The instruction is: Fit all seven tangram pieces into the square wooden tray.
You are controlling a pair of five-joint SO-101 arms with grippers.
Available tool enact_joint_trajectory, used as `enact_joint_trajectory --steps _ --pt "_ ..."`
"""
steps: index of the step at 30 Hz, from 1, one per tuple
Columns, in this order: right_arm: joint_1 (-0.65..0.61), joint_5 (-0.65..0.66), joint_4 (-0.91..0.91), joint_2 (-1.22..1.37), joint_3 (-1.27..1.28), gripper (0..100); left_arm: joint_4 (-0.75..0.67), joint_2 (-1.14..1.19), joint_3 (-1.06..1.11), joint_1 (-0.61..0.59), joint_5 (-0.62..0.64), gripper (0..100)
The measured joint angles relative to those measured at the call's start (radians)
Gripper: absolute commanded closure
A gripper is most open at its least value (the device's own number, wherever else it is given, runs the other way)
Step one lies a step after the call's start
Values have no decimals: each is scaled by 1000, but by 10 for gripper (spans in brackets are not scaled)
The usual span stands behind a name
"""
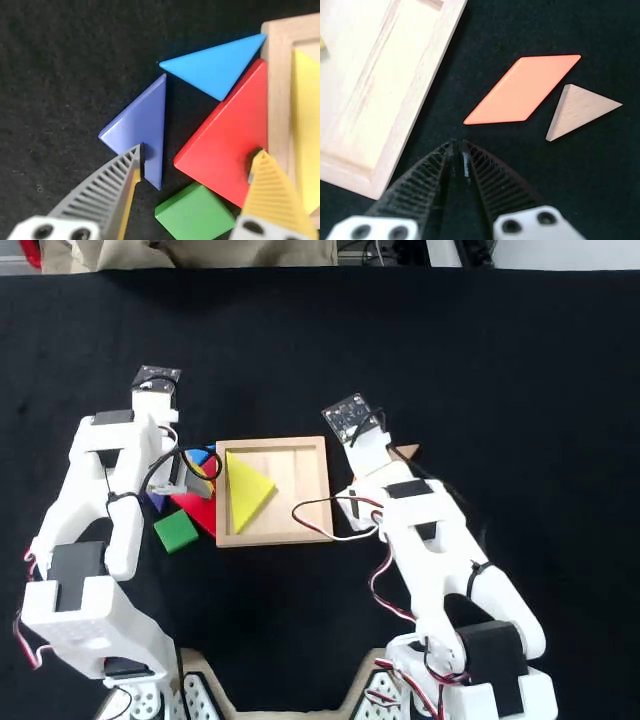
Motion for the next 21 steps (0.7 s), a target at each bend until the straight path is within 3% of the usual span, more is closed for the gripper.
enact_joint_trajectory --steps 21 --pt "0 0 0 0 0 987 3 0 0 21 -9 663"
